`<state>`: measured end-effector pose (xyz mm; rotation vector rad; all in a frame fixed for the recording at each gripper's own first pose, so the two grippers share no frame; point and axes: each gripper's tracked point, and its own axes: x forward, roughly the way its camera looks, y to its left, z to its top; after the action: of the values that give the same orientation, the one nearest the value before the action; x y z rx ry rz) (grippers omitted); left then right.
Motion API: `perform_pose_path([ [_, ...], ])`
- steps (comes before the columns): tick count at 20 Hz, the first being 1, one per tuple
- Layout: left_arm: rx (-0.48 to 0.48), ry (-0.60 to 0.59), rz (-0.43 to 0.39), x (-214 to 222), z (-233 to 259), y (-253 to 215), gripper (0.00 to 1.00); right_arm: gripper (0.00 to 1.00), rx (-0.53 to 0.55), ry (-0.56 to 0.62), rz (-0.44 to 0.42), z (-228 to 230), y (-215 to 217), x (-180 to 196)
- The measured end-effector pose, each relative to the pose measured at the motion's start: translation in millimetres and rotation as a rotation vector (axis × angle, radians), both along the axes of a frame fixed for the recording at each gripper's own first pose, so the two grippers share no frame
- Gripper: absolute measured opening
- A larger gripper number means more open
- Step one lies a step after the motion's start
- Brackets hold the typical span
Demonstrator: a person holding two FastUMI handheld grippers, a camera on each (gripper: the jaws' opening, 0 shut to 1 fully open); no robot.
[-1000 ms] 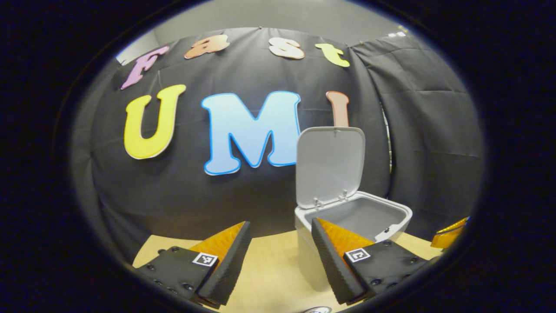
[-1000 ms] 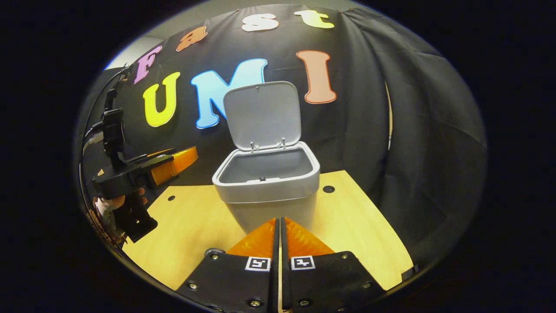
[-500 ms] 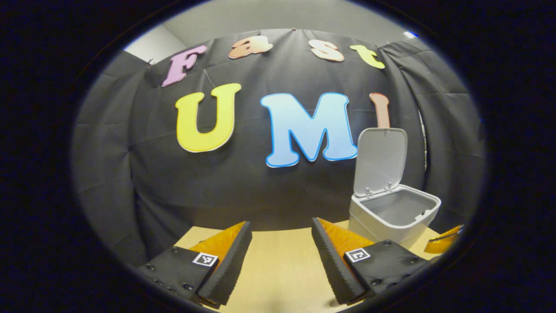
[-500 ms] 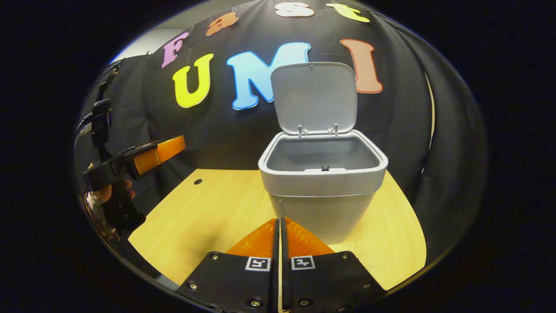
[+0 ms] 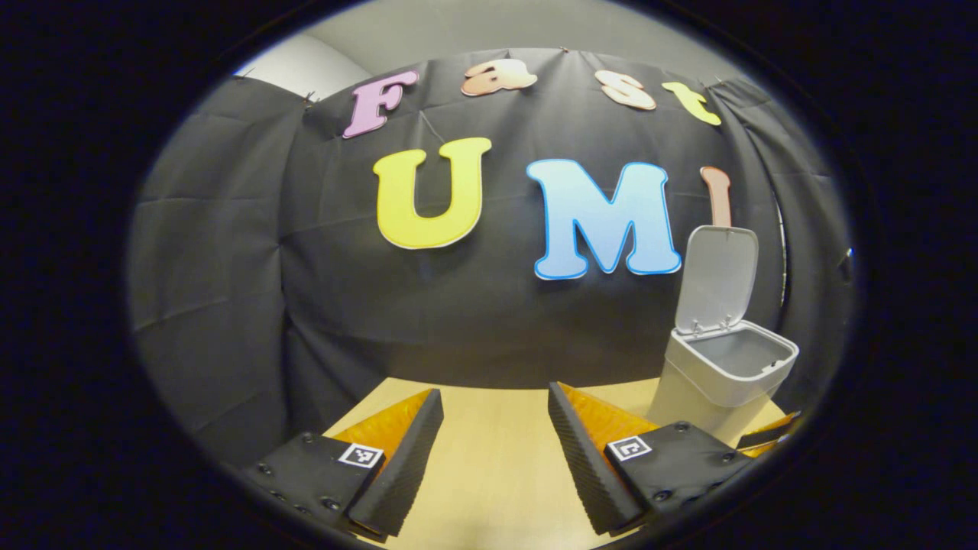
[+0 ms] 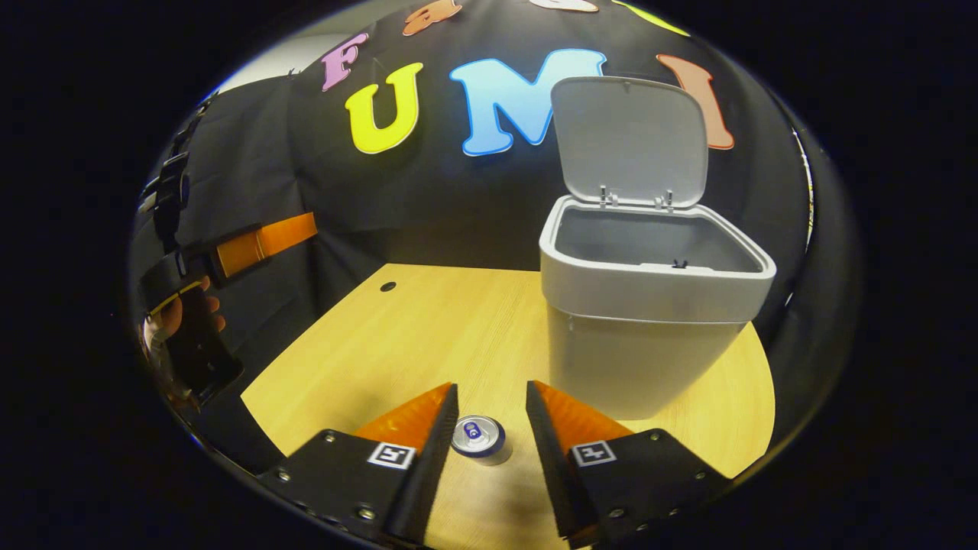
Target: Press the lid of the desktop garbage bin to open it, pick up the crumpled paper on the desktop and throw it into the bin, then pick up the pop can on the desktop and drop it into the bin, and finally close the garbage bin lid.
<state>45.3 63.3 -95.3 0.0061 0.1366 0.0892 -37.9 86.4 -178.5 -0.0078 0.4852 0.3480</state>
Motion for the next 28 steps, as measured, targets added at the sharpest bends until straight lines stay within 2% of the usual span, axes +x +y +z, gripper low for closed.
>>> perform_pose_path([
  [1, 0.0, 0.002, 0.008, -3, 0, 4, 0.96, 0.65, -0.002, 0.01, 0.012, -4, 4, 2],
  [2, 0.0, 0.005, 0.014, -6, -1, 8, 0.91, 0.8, -0.011, 0.018, 0.015, -9, 5, 3],
  [3, 0.0, 0.005, 0.021, -8, 0, 12, 0.91, 0.87, -0.022, 0.028, 0.018, -13, 7, 3],
  [16, 0.002, 0.038, 0.13, -47, -3, 67, 0.91, 0.88, -0.167, 0.177, 0.09, -90, 27, 14],
  [17, 0.001, 0.041, 0.141, -50, -4, 73, 0.96, 0.88, -0.175, 0.191, 0.094, -96, 29, 13],
  [19, -0.005, 0.045, 0.166, -59, -4, 83, 0.96, 0.88, -0.191, 0.216, 0.108, -106, 32, 13],
  [28, -0.016, 0.072, 0.225, -78, -13, 105, 0.96, 0.88, -0.238, 0.257, 0.126, -130, 36, 19],
])
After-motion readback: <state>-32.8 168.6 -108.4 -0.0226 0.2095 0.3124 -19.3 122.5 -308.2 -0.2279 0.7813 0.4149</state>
